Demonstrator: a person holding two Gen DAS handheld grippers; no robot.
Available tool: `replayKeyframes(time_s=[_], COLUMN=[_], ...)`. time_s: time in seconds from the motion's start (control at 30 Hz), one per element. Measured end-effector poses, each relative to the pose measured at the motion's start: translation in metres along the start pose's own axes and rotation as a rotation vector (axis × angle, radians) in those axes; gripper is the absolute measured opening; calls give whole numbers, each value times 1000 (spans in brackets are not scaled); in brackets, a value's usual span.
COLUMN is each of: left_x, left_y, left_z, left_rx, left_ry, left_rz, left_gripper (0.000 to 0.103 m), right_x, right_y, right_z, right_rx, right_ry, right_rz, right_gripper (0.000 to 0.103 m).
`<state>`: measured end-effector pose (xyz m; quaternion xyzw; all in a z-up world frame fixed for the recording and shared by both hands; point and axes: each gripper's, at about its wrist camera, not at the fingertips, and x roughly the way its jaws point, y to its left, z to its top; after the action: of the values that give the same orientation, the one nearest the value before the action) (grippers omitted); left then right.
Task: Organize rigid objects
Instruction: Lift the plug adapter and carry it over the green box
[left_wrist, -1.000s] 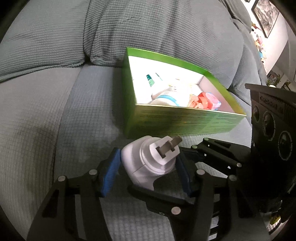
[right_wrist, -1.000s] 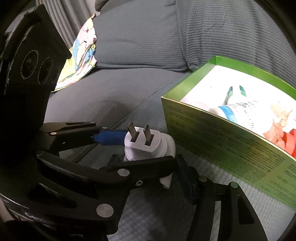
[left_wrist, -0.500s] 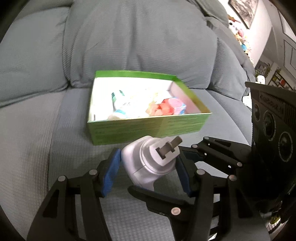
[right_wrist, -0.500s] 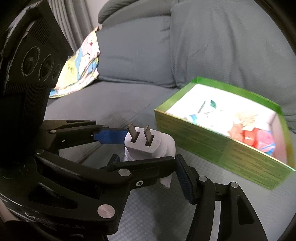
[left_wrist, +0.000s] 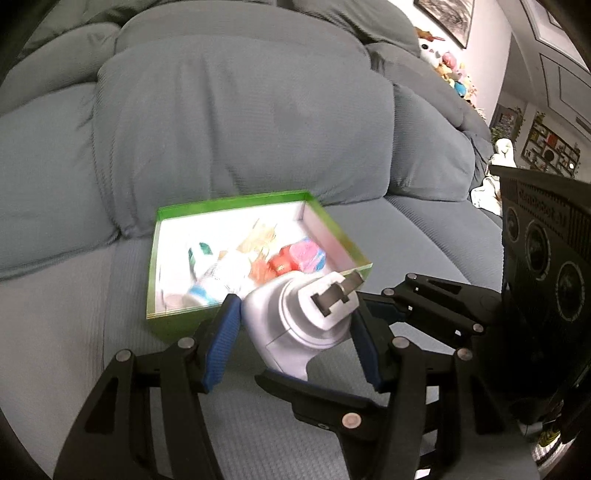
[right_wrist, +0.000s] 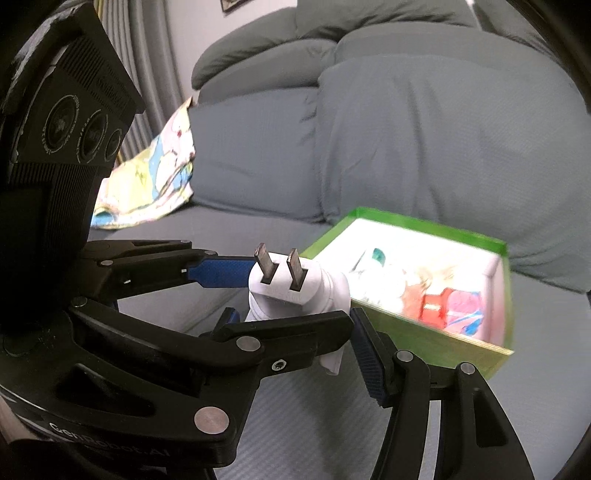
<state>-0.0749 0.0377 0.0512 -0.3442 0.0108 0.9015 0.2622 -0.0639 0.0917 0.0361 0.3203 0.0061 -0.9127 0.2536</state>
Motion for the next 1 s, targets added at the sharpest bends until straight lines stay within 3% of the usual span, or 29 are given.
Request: replayKeyframes(time_s=[0.5,1.0], left_x=[33,104], left_y=[-4,27], left_z=[53,64], left_rx=[59,-29], left_ry=[-17,85], left_rz=[-7,-43], left_gripper=[57,57], right_x=[2,52], right_y=[-48,-100], right_z=[40,40], right_rx=[28,74], right_ry=[-73,-1], right_rz=[-24,-30], right_gripper=[63,57])
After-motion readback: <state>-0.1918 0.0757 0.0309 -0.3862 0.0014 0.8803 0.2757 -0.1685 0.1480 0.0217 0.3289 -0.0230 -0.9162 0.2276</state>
